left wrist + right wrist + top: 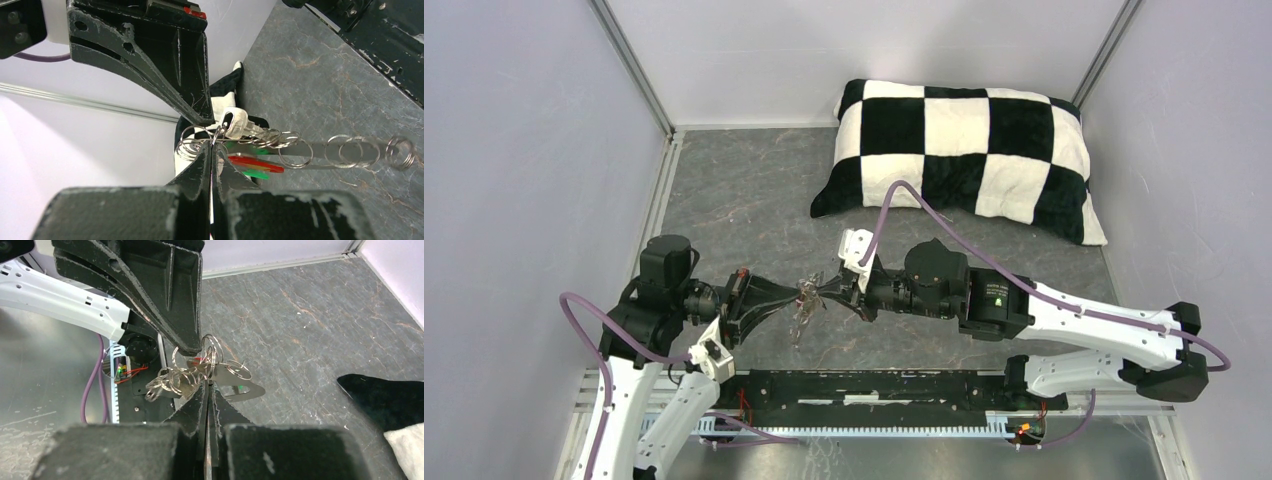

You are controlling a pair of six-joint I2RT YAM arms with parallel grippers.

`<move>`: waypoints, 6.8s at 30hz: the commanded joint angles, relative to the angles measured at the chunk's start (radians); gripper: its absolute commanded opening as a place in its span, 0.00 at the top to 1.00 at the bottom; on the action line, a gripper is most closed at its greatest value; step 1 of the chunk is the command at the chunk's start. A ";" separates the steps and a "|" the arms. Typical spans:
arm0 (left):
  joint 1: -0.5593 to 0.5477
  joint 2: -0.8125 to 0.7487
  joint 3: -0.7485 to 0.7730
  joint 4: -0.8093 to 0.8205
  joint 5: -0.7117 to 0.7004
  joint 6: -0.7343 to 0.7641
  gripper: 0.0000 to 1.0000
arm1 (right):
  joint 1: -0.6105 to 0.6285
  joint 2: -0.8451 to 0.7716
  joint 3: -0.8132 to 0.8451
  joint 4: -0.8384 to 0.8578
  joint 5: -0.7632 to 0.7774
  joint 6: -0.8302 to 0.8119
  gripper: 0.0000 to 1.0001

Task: Put the keys on the keyring

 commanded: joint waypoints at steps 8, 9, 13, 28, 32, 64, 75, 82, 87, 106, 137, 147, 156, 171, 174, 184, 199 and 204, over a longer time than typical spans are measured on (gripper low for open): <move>-0.005 -0.017 -0.015 0.029 0.018 0.076 0.98 | -0.007 0.020 0.075 0.010 0.013 0.037 1.00; -0.005 -0.020 -0.016 0.029 0.018 0.079 0.98 | -0.006 0.022 0.076 0.006 0.013 0.038 1.00; -0.005 -0.024 -0.021 0.028 0.013 0.080 0.98 | -0.006 0.035 0.083 0.004 0.000 0.046 1.00; -0.006 -0.038 -0.042 0.028 -0.028 0.092 0.98 | -0.008 0.052 0.092 -0.012 -0.014 0.071 1.00; -0.006 -0.044 -0.056 0.029 -0.054 0.117 0.98 | -0.010 0.053 0.089 -0.010 -0.046 0.085 1.00; -0.006 -0.045 -0.051 0.025 -0.119 -0.020 0.98 | -0.076 0.111 -0.058 0.216 -0.102 0.403 0.99; -0.006 -0.028 -0.042 0.020 -0.134 -0.229 0.98 | -0.096 0.116 -0.129 0.404 -0.023 0.532 0.99; -0.006 0.043 0.018 0.134 -0.122 -0.570 0.98 | -0.121 0.095 -0.154 0.425 -0.002 0.564 0.99; -0.006 0.054 0.001 0.291 -0.093 -0.784 0.98 | -0.127 0.091 -0.166 0.441 -0.009 0.579 0.99; -0.006 0.013 -0.086 0.544 -0.128 -1.014 0.98 | -0.154 -0.011 -0.099 0.334 0.059 0.468 0.66; -0.006 -0.007 -0.104 0.721 -0.142 -1.232 0.98 | -0.091 -0.203 -0.402 0.616 0.015 0.346 0.53; -0.006 -0.010 -0.097 0.732 -0.102 -1.293 0.98 | -0.094 -0.144 -0.310 0.517 0.012 0.266 0.77; -0.006 -0.006 -0.116 0.869 -0.136 -1.479 0.98 | -0.089 -0.098 -0.267 0.461 0.042 0.223 0.76; -0.006 -0.013 -0.150 0.957 -0.169 -1.591 0.98 | -0.049 -0.050 -0.243 0.532 0.083 0.174 0.74; -0.006 -0.014 -0.162 1.008 -0.180 -1.635 0.98 | -0.041 -0.041 -0.237 0.546 0.085 0.168 0.74; -0.006 -0.035 -0.180 1.012 -0.183 -1.629 0.98 | -0.019 -0.047 -0.239 0.606 0.119 0.135 0.76; -0.006 -0.038 -0.182 1.007 -0.189 -1.623 0.98 | 0.006 -0.008 -0.205 0.614 0.111 0.121 0.76; -0.006 -0.040 -0.183 1.008 -0.209 -1.625 0.98 | 0.016 -0.015 -0.213 0.596 0.113 0.134 0.76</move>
